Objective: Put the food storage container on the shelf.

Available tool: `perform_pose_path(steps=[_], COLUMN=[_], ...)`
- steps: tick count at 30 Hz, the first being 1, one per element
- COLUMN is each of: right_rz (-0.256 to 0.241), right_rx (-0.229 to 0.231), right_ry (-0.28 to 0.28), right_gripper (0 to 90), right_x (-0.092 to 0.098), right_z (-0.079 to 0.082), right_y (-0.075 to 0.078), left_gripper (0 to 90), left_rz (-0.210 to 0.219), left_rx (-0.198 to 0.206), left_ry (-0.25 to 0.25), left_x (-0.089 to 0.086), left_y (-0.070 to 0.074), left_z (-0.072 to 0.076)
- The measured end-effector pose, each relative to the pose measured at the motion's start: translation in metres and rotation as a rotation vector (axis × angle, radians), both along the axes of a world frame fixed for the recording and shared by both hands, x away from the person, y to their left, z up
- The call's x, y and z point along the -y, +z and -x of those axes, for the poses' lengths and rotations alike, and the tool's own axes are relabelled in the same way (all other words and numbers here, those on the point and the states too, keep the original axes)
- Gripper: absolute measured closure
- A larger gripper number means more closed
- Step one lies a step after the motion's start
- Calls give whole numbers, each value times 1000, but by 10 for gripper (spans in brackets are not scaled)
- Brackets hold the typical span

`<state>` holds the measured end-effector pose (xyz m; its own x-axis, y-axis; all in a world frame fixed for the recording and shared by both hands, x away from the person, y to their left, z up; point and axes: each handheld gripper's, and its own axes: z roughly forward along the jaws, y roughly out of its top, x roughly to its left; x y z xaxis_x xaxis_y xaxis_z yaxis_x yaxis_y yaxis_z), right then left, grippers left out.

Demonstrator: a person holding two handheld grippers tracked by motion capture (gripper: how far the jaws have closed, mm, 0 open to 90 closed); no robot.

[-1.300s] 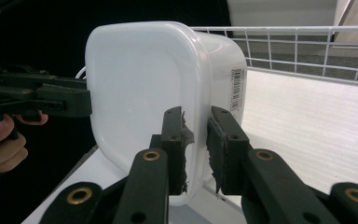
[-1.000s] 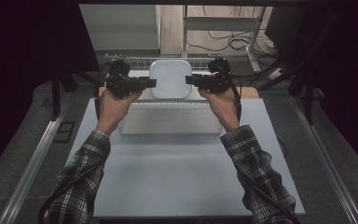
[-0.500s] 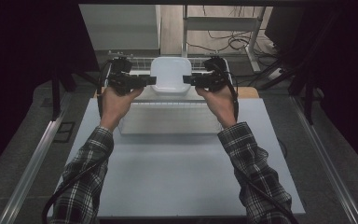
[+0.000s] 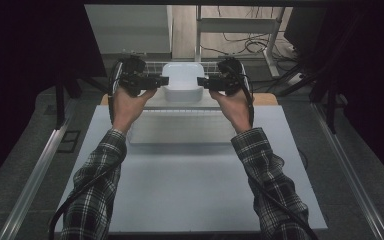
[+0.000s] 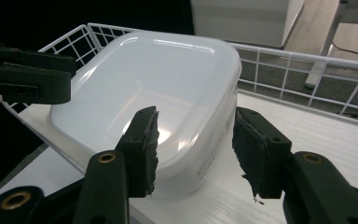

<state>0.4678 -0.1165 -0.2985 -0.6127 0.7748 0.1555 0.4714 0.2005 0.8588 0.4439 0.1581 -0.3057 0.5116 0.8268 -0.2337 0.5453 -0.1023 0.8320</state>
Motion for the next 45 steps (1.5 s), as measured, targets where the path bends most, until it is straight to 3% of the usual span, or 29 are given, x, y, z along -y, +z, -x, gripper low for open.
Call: perform_pose_path(steps=[2, 4, 8, 12, 13, 14, 16, 19, 23, 38, 45], right_rz=[7, 24, 37, 3, 3, 8, 23, 51, 47, 91, 110], right_rx=[3, 14, 35, 34, 34, 49, 64, 89, 93, 112, 117], right_ry=[-8, -14, 5, 63, 63, 86, 98, 105, 122, 163, 184], right_gripper=[483, 445, 363, 175, 175, 106, 53, 26, 8, 5, 5], right_x=[-1, -2, -1, 2, 2, 1, 0, -1, -1, 6, 7], right_z=[0, 0, 1, 3, 3, 7, 11, 18, 24, 42, 50], right_y=[1, 1, 3, 7, 7, 7, 5, 3, -3, -17, -24], left_gripper=[532, 476, 411, 276, 253, 228, 186, 125, 85, 46, 40], left_rz=[-17, -68, -89, -51, -51, -29, -15, -10, -21, -23, -12], left_rx=[3, 28, 59, 64, 64, 66, 67, 79, 94, 156, 154], left_ry=[19, 38, 12, -35, -35, -56, -73, -109, -144, -174, -203], left_x=[2, 4, 6, 4, 4, 3, 3, 4, 7, 2, 3], left_y=[1, 3, 6, 8, 8, 9, 8, 5, 1, -20, -28], left_z=[-1, 0, 5, 9, 9, 12, 15, 20, 27, 48, 58])
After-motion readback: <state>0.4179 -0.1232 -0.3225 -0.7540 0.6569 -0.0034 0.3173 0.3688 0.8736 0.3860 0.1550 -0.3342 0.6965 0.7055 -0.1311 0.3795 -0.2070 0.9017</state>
